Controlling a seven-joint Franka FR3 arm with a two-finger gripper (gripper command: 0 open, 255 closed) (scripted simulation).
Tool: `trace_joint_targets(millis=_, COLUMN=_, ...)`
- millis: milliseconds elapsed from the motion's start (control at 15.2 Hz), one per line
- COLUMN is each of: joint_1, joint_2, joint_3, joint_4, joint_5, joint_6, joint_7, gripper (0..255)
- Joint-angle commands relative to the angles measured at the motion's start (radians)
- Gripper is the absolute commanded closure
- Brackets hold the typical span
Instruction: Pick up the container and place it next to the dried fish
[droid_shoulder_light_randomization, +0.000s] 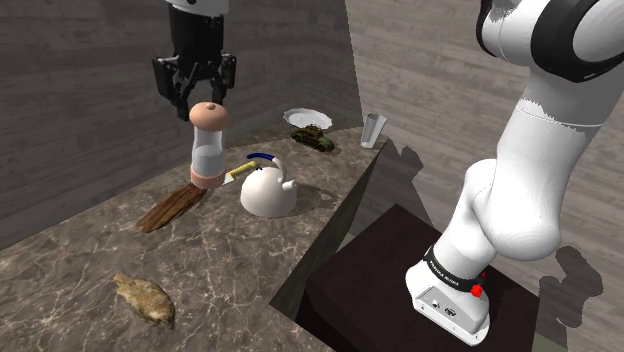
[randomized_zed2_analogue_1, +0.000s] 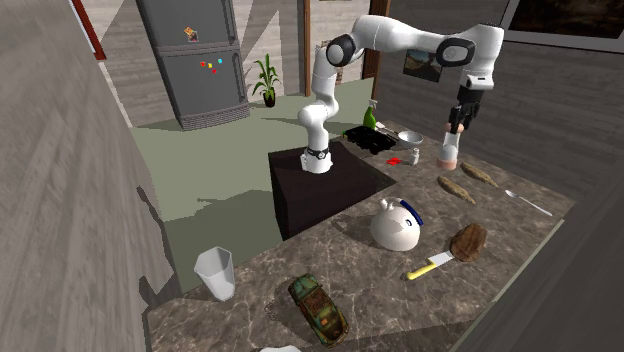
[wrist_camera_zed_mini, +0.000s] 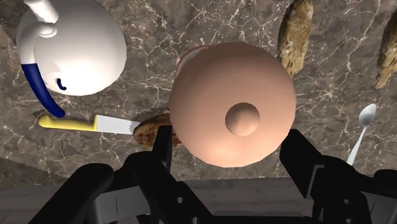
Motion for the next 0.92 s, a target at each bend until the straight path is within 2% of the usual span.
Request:
trace_joint_targets(millis=0, joint_1=0.000, joint_2=-0.003, joint_3=0.000, joint_4=-0.029, joint_5=0.000, joint_6=0.026, joint_7=0.003, gripper=255)
trace_joint_targets(millis=858, joint_1=-0.001, joint_2=0.007, joint_3=-0.001, joint_4=-0.191, joint_5=-0.004, joint_6=0.198, joint_7=0.008, gripper=255)
